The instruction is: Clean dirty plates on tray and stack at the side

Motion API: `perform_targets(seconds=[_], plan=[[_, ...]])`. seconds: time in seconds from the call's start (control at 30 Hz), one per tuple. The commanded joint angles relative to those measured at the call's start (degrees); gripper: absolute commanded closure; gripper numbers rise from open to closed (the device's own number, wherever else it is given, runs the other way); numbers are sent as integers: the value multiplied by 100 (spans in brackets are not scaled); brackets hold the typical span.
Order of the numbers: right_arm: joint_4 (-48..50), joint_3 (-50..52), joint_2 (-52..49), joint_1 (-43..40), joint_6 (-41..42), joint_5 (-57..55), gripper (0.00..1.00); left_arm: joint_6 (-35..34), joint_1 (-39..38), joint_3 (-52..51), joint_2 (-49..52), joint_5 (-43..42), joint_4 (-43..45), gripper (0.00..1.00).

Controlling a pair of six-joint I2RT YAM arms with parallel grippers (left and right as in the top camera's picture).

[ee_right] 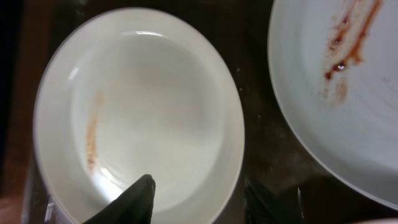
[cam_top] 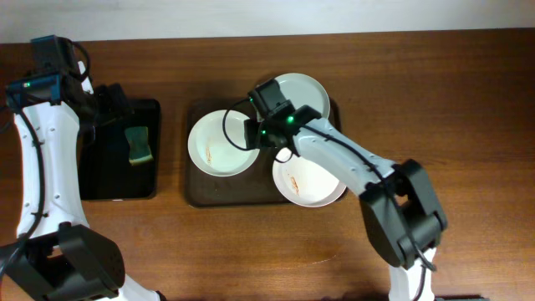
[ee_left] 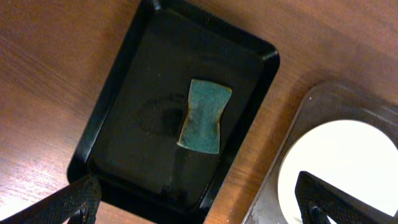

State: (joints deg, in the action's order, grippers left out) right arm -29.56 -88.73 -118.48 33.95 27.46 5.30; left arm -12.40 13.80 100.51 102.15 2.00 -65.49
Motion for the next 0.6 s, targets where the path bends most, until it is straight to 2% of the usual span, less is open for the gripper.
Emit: perform_targets(seconds=[0.0, 0.07, 0.13, 0.23, 0.3, 0.47, 0.5, 0.57], plan=[[133, -48, -463, 20, 92, -350, 55, -144, -2, 111, 131, 83, 26, 2], [197, -46, -601, 22, 92, -356, 56, -144, -2, 101, 289, 81, -2, 2], [284, -44, -780, 22, 105, -361, 61, -120, -13, 101, 540, 79, -4, 2], [365, -44, -920, 20, 203, -251, 81, -83, -13, 72, 804, 81, 0, 17], [337, -44, -920, 20, 199, -199, 96, -85, -20, 72, 1054, 79, 79, 21], [295, -44, -920, 22, 170, -61, 96, -81, -345, 68, 2100, 81, 463, 21], [297, -44, -920, 22, 149, -68, 96, -83, -411, 68, 2247, 81, 507, 24], [297, -44, -920, 22, 151, -85, 96, -83, -555, 68, 2457, 109, 570, 41]])
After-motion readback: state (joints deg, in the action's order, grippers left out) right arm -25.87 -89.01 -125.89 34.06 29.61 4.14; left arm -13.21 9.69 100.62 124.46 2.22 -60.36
